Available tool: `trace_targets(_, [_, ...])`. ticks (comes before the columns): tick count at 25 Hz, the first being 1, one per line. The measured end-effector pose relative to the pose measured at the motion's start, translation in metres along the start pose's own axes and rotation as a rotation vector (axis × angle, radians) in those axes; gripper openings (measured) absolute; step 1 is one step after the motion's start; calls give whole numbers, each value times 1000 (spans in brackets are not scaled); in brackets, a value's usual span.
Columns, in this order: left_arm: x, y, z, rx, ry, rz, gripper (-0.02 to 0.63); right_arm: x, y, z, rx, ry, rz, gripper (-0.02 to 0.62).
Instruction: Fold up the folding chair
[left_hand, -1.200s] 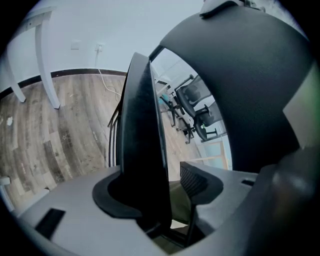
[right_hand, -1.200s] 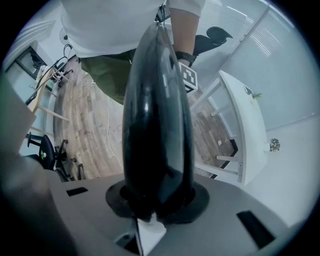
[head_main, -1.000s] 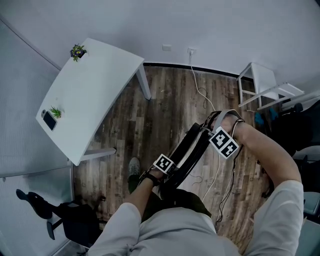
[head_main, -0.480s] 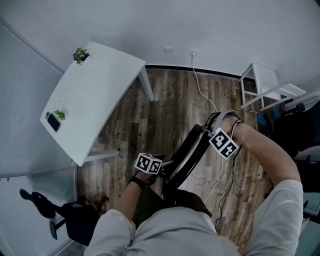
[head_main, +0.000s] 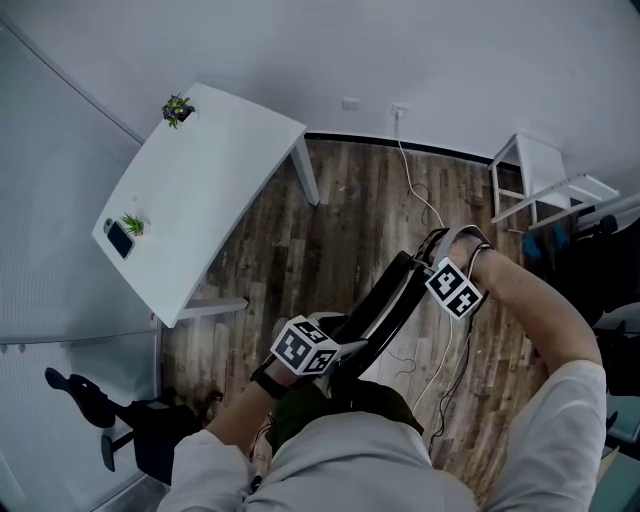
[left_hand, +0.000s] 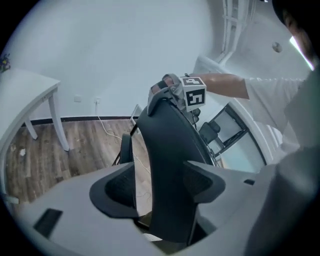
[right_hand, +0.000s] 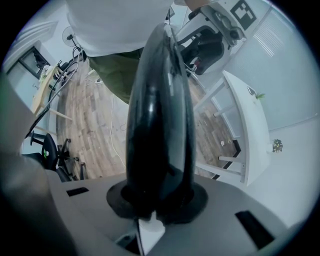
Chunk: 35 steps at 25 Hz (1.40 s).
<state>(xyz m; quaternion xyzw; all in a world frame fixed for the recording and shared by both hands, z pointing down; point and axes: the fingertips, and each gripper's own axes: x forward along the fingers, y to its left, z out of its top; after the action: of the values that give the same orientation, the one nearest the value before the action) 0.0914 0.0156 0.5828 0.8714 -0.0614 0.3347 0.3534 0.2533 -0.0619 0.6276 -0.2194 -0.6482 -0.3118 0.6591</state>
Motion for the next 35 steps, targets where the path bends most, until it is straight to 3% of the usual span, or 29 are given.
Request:
trace_targets(6, [-12,-6,3,-51,0,-29,328,0,1,1,3,-4,-4,81])
trace_targets(9, [-16,-11,5,-24,11,-3,324,0,1,0,3,-4,-3,81])
trace_targets(14, [-24,-31,8,-37,15,-58,337,-1,1,1,6,-7,-2,83])
trace_targets(18, [-21,-40,7,-24,22,-29,340,0,2,2,5,-9,0,81])
trace_targets(21, [-20,-56,9,-24,30,-58,359,0,0,1,5,-10,-1,83])
trace_targets(25, [-3,-59,-6,43,122,41,382,1,-3,0,6,-9,1,83])
trace_targets(31, [25,-39,-33,141,263,289,382,3,-11,2,6,-13,7,83])
trace_targets(35, [37,-31,-35,134,289,318,350,2,-13,1,4,-10,10,83])
